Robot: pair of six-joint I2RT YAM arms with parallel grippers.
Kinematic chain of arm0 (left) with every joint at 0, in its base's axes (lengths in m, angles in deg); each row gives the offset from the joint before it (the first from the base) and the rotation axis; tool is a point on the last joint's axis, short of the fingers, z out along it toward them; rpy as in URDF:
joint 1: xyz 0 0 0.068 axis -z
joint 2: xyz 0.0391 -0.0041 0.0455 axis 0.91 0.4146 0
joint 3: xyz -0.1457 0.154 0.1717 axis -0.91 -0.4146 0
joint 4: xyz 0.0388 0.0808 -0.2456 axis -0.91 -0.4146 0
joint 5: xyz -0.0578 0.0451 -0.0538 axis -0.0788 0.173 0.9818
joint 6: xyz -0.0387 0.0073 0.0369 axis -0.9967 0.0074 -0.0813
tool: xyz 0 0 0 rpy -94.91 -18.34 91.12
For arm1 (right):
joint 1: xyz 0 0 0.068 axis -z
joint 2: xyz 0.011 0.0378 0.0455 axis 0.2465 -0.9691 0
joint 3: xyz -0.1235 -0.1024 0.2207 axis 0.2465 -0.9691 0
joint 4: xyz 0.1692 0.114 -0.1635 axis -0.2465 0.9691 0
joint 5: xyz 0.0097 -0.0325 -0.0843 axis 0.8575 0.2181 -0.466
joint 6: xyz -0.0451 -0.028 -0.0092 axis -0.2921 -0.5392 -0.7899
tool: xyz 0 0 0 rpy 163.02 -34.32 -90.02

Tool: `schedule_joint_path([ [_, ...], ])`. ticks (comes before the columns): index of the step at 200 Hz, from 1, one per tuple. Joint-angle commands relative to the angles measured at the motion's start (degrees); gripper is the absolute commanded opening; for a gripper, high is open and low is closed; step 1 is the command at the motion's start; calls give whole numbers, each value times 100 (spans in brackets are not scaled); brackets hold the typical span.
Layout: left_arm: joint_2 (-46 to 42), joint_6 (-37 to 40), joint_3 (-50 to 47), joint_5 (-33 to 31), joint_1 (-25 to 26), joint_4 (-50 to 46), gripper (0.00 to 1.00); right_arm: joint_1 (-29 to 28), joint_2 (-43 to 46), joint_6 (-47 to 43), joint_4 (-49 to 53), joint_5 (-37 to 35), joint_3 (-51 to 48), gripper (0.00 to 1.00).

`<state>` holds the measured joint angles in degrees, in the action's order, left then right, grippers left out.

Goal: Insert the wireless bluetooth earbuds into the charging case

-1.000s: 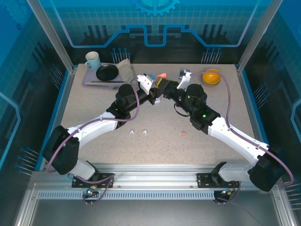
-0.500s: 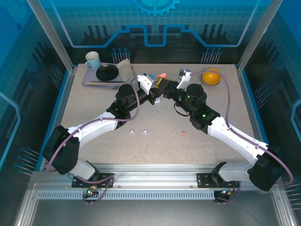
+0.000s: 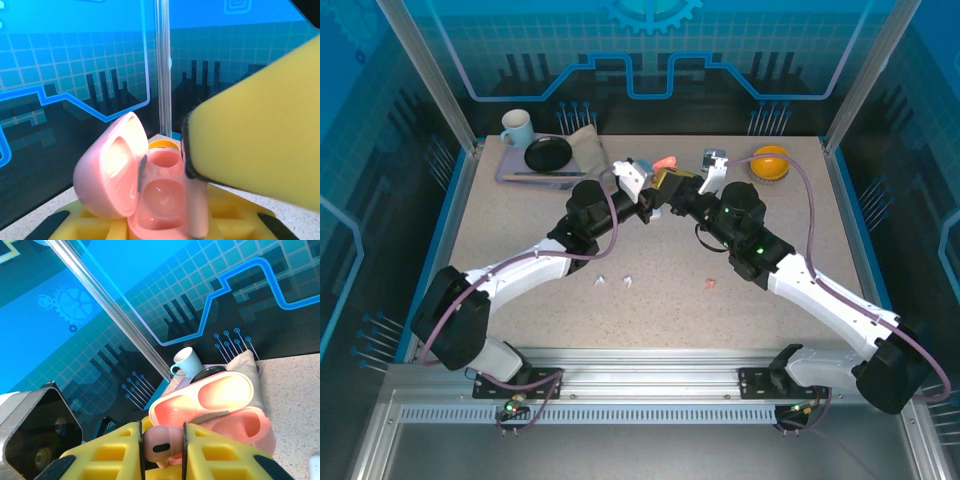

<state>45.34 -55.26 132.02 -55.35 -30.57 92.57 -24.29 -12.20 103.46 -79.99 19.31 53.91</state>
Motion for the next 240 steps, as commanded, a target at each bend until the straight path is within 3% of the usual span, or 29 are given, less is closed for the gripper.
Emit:
schedule_joint_path([
  [1, -81, 119, -102, 203, 35, 694, 0, 9, 44, -108, 293, -161, -107, 22],
  [93, -75, 114, -257, 623, 36, 795, 0, 226, -76, 224, -43, 77, 44, 22],
  [240, -6, 62, -185, 641, 36, 810, 0, 218, -158, 351, -208, 186, 74, 21],
])
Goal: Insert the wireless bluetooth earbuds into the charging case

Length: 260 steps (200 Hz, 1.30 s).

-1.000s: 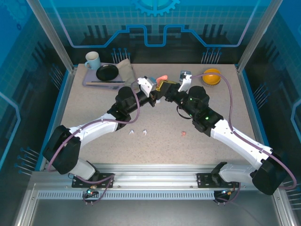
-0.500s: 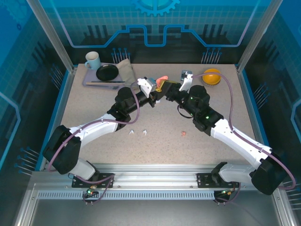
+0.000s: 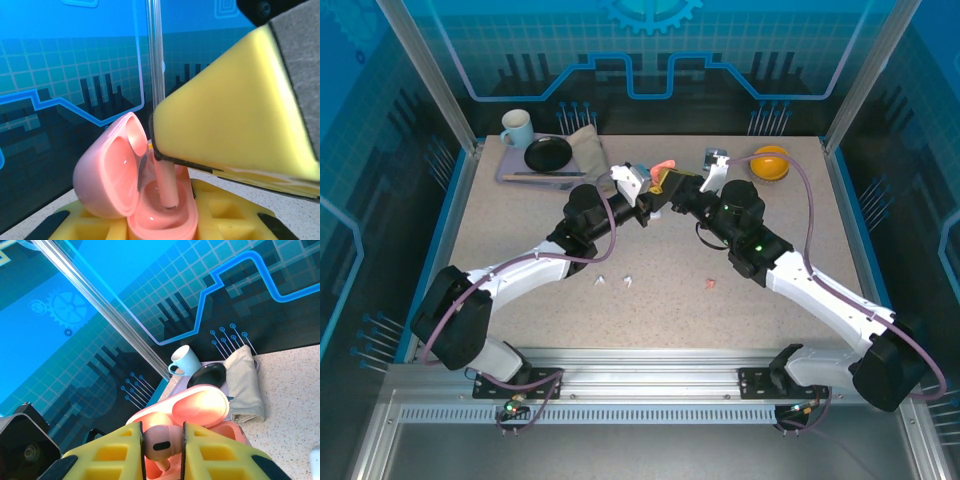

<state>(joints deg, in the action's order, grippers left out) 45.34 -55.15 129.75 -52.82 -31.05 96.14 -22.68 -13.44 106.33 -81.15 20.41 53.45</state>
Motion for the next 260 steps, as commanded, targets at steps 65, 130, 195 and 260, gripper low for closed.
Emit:
schedule_joint_path([
  [65, 14, 92, -55, 504, 81, 544, 0, 56, 101, 0, -118, 85, 298, 21],
  [130, -19, 147, -194, 556, 81, 878, 0, 65, 452, -28, -9, 71, 151, 20],
  [195, -4, 121, -81, 581, 82, 801, 0, 58, 617, 81, 138, 248, -42, 20],
  [260, 5, 79, -4, 620, 84, 730, 0, 49, 390, 162, 40, 370, 8, 19],
])
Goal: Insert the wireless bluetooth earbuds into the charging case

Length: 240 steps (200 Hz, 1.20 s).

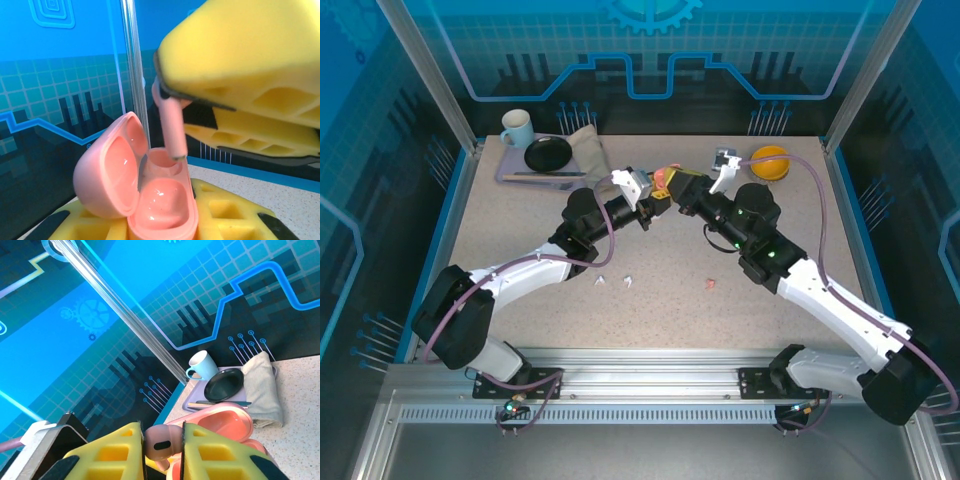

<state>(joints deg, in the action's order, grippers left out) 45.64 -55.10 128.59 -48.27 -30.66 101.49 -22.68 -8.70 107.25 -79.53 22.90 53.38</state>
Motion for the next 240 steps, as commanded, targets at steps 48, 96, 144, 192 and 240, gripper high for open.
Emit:
schedule_joint_path([
  [48, -16, 56, 139, 144, 46, 193, 0, 13, -205, 96, -130, 124, 22, 19],
  [96, -25, 72, 183, 121, 40, 162, 0, 3, -227, 101, -75, 98, -48, 19],
  [144, 1, 83, 233, 65, 47, 140, 0, -5, -166, 97, -5, 151, -137, 18],
  [192, 35, 102, 278, 38, 44, 68, 0, -20, -10, -3, 11, 73, -205, 18],
  [240, 45, 117, 302, -14, 45, 25, 0, -23, 72, -100, 256, 56, -213, 18],
])
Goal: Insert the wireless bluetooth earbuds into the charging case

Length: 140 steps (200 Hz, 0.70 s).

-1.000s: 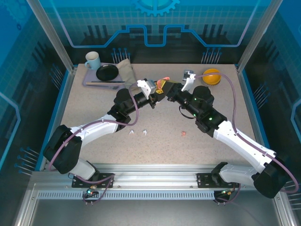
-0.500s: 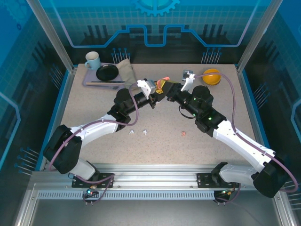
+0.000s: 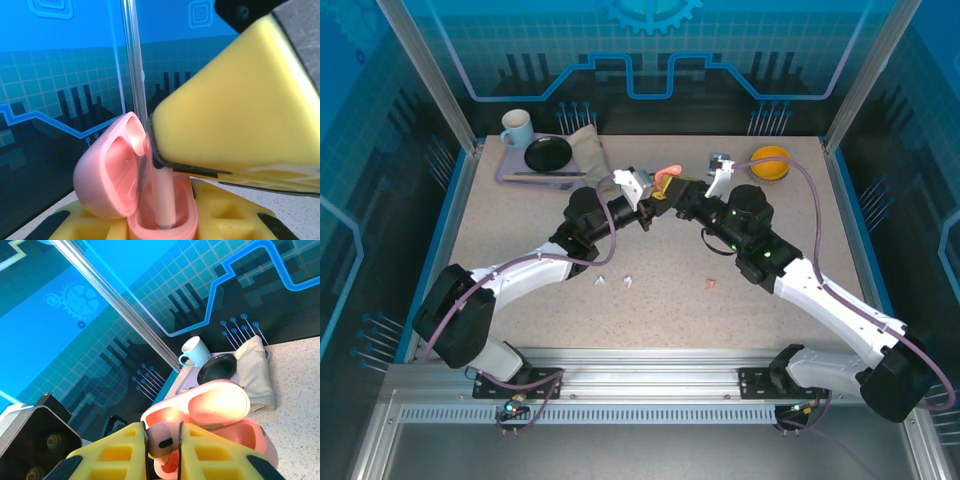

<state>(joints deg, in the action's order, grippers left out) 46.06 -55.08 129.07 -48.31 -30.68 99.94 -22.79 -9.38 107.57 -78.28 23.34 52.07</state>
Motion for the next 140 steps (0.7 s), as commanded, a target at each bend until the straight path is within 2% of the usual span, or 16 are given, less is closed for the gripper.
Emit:
schedule_joint_path([
  [1, 7, 114, 251, -10, 49, 177, 0, -12, 144, -133, 136, 11, -87, 18],
  [140, -22, 143, 354, -140, 35, 40, 0, -173, -158, -617, 508, 178, 144, 17],
])
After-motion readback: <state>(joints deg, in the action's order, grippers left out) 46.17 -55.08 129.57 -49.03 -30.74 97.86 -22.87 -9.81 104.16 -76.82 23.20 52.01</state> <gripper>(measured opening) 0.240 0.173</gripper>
